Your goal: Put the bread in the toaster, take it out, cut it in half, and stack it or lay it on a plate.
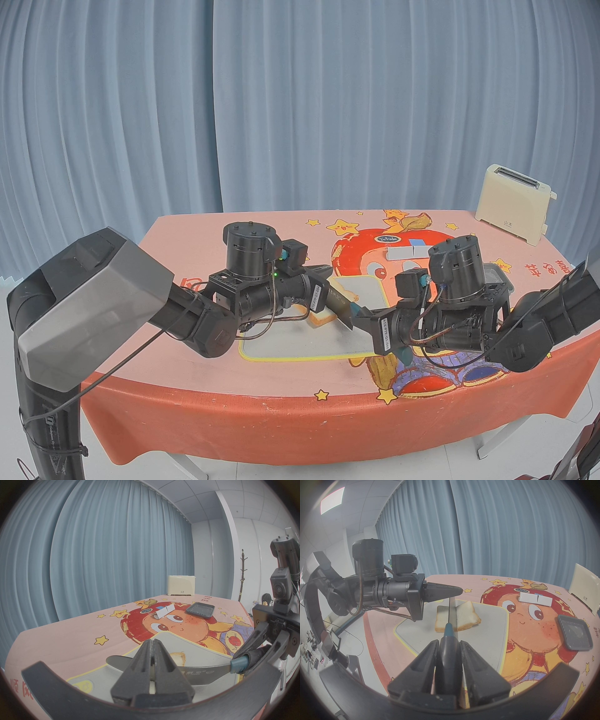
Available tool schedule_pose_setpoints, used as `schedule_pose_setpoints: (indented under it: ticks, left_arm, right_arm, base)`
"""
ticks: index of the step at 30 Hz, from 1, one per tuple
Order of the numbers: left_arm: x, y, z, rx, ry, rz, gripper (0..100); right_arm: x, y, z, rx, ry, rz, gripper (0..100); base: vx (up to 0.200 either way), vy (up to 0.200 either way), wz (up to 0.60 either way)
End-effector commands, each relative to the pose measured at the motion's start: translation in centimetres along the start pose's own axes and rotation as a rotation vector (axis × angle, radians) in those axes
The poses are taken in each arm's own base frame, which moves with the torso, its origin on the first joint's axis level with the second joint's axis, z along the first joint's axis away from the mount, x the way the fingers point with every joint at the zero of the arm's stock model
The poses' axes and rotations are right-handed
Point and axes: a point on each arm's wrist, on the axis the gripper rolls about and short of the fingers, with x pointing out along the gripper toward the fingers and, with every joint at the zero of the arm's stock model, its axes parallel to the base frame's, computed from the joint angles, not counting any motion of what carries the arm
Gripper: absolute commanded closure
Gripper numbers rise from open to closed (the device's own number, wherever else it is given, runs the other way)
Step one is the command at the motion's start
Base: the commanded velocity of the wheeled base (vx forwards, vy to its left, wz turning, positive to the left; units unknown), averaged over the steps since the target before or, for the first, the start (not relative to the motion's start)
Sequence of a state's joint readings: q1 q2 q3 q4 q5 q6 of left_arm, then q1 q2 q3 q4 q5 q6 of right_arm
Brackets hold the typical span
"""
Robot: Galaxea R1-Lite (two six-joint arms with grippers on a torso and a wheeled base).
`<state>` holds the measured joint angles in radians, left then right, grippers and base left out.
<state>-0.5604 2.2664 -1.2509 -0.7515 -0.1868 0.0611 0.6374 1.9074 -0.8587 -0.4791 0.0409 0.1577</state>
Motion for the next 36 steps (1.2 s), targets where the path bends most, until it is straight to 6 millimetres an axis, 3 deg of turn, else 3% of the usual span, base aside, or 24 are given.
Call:
schedule_pose_setpoints:
  ticks: [1, 10, 18, 25, 36]
  left_arm:
    - [0.5, 0.0, -1.1, -0.005, 0.027, -0.001, 100]
    - [0.4, 0.2, -0.6, -0.010, -0.002, -0.006, 100]
    - [-0.6, 1.3, 0.7, -0.062, -0.184, -0.029, 100]
    - [-1.4, 0.8, -0.8, -0.068, -0.176, -0.074, 100]
    - [-0.7, 0.1, -3.3, -0.060, -0.185, -0.088, 100]
  right_arm:
    - [-0.1, 0.0, 0.1, 0.001, -0.004, 0.000, 100]
    - [0.1, -0.1, 0.2, 0.004, -0.007, 0.001, 100]
    - [0.1, 0.0, 0.2, 0.004, -0.006, 0.002, 100]
    - [0.0, 0.0, 0.2, 0.004, -0.008, 0.003, 100]
    - [-0.1, 0.0, 0.2, 0.004, -0.006, 0.002, 100]
  base:
    - [0.000, 0.000, 0.00]
    - [0.000, 0.000, 0.00]
    - [0.000, 0.000, 0.00]
    - [0.000, 0.000, 0.00]
    - [0.000, 0.000, 0.00]
